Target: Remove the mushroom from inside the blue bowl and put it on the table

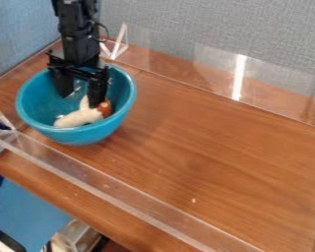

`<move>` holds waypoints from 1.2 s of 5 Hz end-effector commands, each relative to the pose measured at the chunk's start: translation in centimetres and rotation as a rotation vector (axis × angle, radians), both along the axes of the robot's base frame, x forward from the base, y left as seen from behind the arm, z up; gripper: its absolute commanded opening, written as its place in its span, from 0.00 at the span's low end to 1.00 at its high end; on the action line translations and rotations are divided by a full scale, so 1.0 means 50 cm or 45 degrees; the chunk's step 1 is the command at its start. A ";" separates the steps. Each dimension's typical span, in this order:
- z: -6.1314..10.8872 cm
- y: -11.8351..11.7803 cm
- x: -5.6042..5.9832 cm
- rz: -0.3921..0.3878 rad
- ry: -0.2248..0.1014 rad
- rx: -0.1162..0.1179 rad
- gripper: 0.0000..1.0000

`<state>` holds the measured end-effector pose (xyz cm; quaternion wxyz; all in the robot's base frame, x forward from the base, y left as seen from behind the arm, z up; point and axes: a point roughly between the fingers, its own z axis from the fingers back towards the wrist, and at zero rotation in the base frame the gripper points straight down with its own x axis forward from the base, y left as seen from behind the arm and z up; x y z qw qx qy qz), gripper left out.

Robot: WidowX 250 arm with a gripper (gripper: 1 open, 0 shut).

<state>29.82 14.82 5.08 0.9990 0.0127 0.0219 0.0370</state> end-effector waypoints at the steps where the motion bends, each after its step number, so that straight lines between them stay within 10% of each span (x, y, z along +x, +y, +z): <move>1: -0.002 0.021 0.005 0.040 -0.028 0.027 0.00; 6: -0.018 0.016 0.010 0.051 -0.002 0.033 0.00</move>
